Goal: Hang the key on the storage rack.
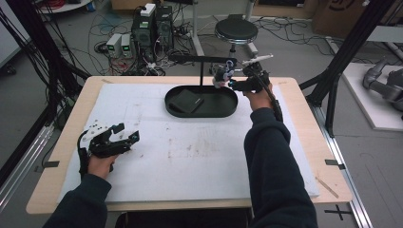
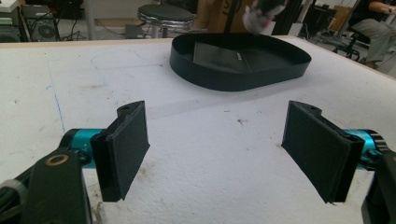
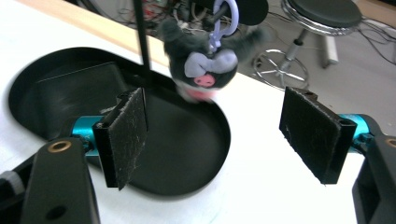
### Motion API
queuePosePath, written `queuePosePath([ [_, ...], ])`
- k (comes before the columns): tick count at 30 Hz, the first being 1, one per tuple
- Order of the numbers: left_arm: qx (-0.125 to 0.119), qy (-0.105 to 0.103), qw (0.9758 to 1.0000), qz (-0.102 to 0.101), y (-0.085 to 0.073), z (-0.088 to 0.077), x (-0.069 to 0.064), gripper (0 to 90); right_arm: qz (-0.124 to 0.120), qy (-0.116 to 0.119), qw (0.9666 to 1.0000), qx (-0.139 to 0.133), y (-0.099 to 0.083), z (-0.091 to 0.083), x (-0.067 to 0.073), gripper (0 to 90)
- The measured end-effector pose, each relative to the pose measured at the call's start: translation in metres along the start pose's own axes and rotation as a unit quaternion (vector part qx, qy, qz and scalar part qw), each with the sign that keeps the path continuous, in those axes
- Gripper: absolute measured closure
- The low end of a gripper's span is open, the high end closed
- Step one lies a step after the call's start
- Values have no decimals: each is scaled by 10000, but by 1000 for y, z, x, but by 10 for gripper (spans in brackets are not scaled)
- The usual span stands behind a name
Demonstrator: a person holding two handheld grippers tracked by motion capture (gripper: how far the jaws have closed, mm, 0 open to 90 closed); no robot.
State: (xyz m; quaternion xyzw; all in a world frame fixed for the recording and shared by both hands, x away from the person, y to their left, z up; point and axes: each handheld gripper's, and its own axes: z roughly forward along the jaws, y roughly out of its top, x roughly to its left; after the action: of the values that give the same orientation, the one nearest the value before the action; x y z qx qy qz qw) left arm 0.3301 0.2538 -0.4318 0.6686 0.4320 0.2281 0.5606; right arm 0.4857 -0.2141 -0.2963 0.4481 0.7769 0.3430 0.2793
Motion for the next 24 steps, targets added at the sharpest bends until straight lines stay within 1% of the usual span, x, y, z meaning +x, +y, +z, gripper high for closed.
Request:
queuePosePath([
  [1, -23, -10, 10000, -11, 0, 0, 0, 223, -18, 46, 10000, -27, -1, -5, 0, 226],
  [3, -51, -13, 10000, -42, 0, 0, 0, 223, -8, 167, 9999, 10, -5, -17, -1, 215],
  [4, -45, -19, 10000, -46, 0, 0, 0, 223, -31, 240, 9997, -47, -8, -22, -1, 215],
  [6, -51, -25, 10000, -63, 0, 0, 1, 223, -125, 449, 9982, -381, -19, -33, 0, 218],
  [7, -58, -25, 10000, -62, 0, 0, 1, 222, -153, 484, 9980, -373, -24, -38, 1, 218],
  [9, -58, -25, 10000, -60, 0, 0, 0, 223, -120, 633, 9968, -470, -37, -45, 2, 217],
  [10, -54, -23, 10000, -66, 0, 0, 0, 222, -90, 681, 9970, -368, -43, -48, 4, 216],
  [11, -57, -17, 10000, -70, 0, 0, 0, 223, -117, 699, 9966, -420, -51, -51, 6, 216],
  [12, -59, -14, 10000, -76, 0, 1, 0, 223, -127, 749, 9962, -414, -59, -54, 8, 215],
  [13, -61, -11, 10000, -70, 0, 1, 0, 222, -172, 739, 9962, -419, -68, -57, 11, 215],
  [14, -71, -10, 9999, -87, 1, 1, 0, 223, -235, 760, 9956, -486, -79, -59, 14, 215],
  [15, -77, -6, 9999, -81, 1, 1, 0, 222, -257, 792, 9953, -494, -89, -61, 18, 215],
  [17, -84, -3, 9999, -92, 1, 1, -1, 222, -331, 772, 9950, -533, -110, -62, 23, 215],
  [20, -80, -9, 9999, -82, 1, 3, -1, 223, -241, 789, 9950, -562, -138, -62, 28, 216],
  [22, -65, -22, 10000, -68, 1, 4, -1, 223, -212, 746, 9955, -550, -151, -62, 30, 216],
  [24, -56, -27, 10000, -41, 1, 4, -2, 222, -205, 679, 9959, -557, -158, -61, 30, 216],
])
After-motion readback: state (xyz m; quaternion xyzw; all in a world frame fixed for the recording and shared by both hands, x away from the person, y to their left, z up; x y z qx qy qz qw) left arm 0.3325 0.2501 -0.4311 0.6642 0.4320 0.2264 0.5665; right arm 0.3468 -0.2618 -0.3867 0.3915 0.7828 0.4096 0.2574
